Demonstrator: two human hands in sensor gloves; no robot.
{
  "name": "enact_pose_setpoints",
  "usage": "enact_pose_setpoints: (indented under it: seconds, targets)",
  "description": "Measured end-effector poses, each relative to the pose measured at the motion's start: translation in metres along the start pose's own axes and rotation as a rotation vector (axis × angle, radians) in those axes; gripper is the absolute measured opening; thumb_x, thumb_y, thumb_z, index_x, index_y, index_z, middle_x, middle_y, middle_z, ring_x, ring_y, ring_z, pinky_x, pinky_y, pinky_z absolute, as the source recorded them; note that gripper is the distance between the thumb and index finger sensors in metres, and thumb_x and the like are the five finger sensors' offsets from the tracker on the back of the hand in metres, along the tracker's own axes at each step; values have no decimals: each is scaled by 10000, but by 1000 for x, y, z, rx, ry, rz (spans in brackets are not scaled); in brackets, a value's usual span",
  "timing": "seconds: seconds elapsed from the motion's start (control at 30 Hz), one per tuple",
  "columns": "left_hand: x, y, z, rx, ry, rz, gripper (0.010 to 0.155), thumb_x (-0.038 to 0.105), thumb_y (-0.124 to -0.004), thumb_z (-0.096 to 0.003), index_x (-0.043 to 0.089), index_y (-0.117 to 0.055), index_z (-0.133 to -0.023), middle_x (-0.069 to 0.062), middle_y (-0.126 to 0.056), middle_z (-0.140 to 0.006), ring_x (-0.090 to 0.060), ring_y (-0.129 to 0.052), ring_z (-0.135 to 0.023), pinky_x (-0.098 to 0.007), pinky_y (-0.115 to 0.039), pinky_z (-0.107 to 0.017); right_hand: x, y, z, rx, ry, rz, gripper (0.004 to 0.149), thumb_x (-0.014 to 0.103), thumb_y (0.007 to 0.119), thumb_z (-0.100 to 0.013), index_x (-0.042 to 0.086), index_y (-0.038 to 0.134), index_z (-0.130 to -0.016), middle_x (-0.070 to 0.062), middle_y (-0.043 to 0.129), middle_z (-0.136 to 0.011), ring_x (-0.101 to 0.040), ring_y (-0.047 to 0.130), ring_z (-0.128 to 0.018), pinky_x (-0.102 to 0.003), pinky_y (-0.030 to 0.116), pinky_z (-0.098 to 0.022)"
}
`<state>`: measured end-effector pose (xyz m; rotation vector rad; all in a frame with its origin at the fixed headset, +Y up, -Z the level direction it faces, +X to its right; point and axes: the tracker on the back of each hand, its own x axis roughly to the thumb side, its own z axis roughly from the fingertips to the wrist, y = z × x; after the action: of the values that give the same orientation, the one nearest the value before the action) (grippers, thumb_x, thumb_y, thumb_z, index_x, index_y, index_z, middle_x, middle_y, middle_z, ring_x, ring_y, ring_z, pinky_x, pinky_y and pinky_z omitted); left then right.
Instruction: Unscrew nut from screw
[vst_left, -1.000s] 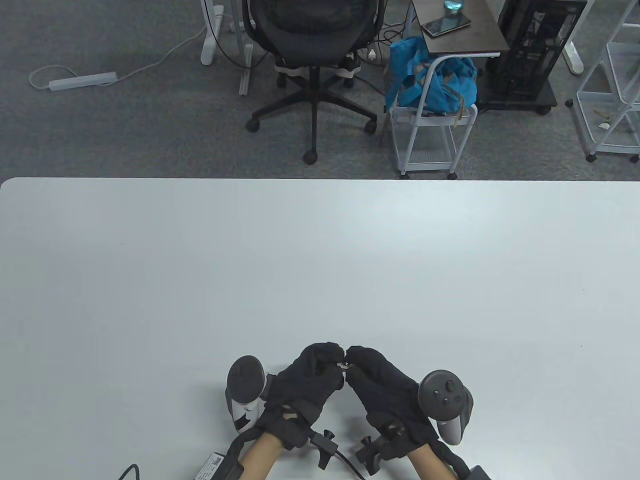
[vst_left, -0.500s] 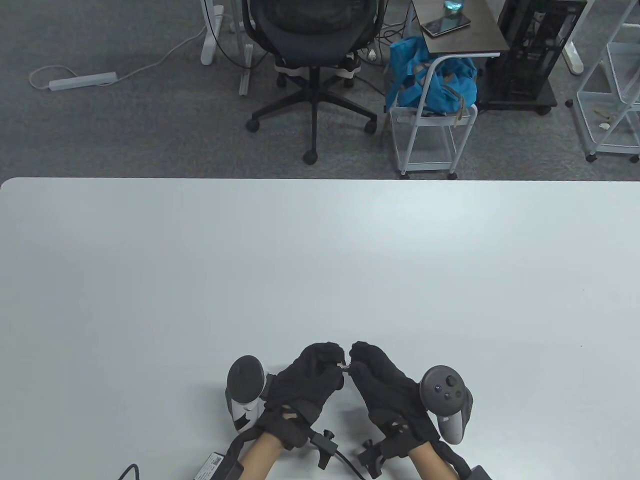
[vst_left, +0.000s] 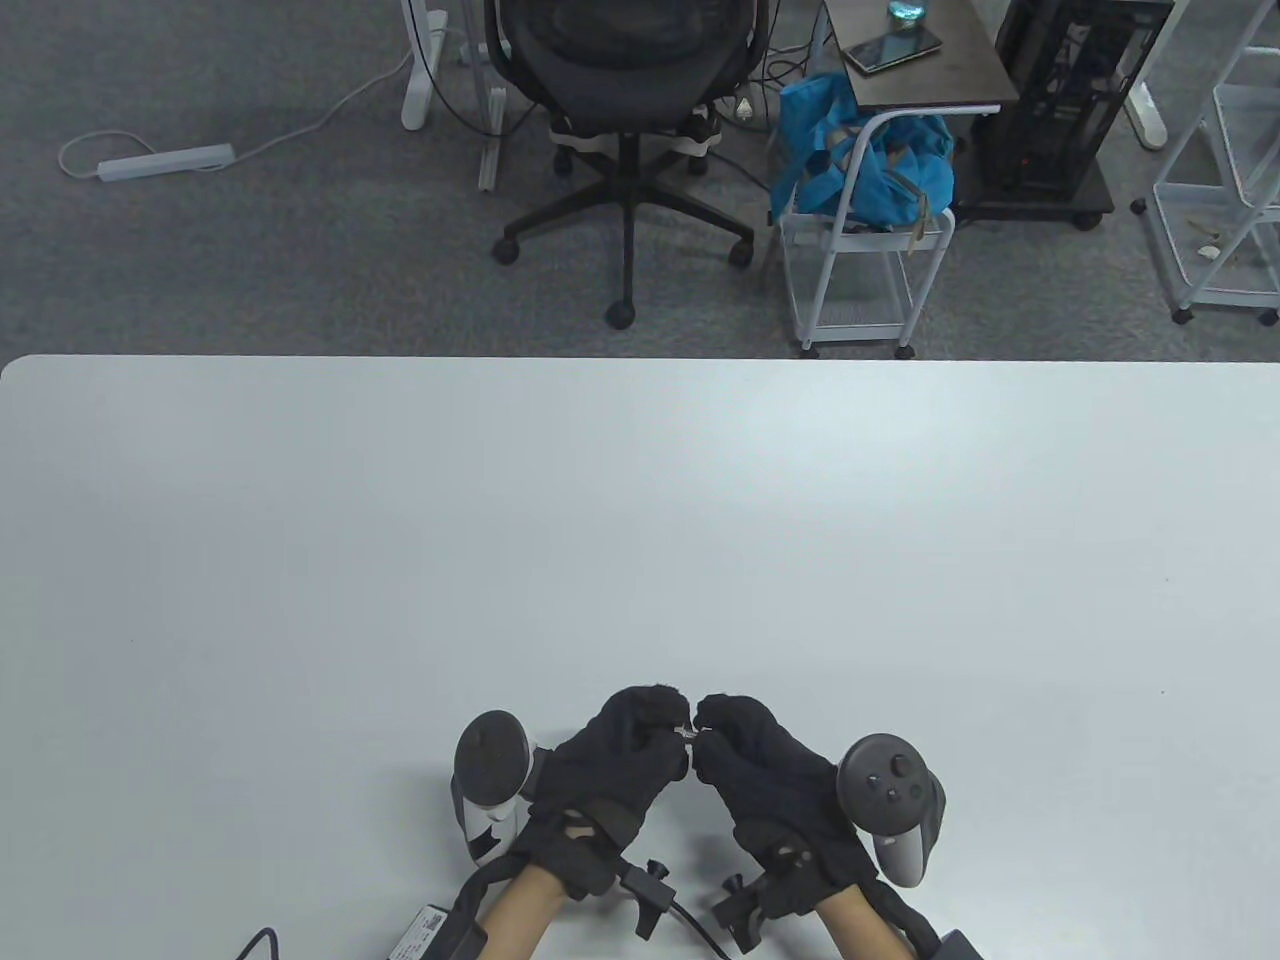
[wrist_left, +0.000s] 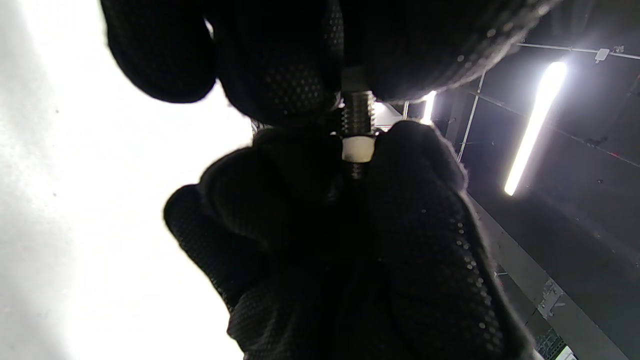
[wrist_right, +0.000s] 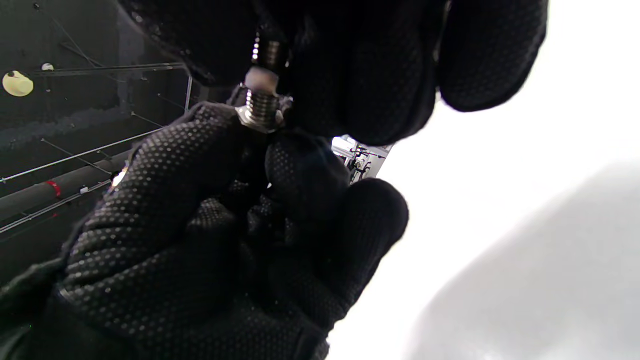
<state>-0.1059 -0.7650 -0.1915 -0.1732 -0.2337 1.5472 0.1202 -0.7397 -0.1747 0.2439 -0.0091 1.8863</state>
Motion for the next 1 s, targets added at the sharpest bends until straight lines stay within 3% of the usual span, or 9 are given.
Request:
enact_pose_setpoints:
  seconds: [0.27, 0.43, 0.53, 0.7, 1.0]
  targets:
    - [0, 1, 0, 13, 5, 13, 472, 363, -860, -475, 252, -774, -926, -143, -873, -858, -223, -981, -533, -558, -819, -537, 2, 0, 1, 7, -15, -5, 507, 353, 776, -539, 171, 685, -1004, -150, 792, -897, -384, 859, -727, -617, 722, -581]
    - [0, 0, 0, 7, 2, 3, 470, 363, -860, -475, 255, -774, -924, -141, -874, -859, -222, -982, -533, -558, -820, -537, -5, -1, 1, 20, 43, -51, 644, 495, 692, -559, 95, 615, -1058, -221, 755, -932, -455, 817, -751, -659, 682, -569]
    - [0, 0, 0, 8, 2, 5, 472, 362, -860, -474, 254, -773, -925, -143, -872, -859, -223, -981, -533, -558, -820, -537, -9, -1, 0, 41, 97, -46, 672, 528, 656, -565, 48, 655, -1035, -247, 813, -882, -482, 852, -696, -676, 689, -538]
    - [0, 0, 0, 7, 1, 2, 470, 363, -859, -475, 255, -774, -925, -142, -870, -861, -221, -980, -534, -556, -820, -538, -9, 3, -1, 82, 99, -51, 601, 494, 652, -569, 31, 746, -941, -173, 919, -733, -407, 934, -564, -645, 741, -508]
    - [-1, 0, 0, 2, 5, 6, 471, 363, -858, -476, 256, -772, -927, -142, -872, -861, -223, -981, -533, -558, -820, -537, -2, 1, -2, 46, 31, -8, 556, 405, 732, -549, 37, 692, -965, -122, 902, -730, -339, 943, -560, -598, 776, -521]
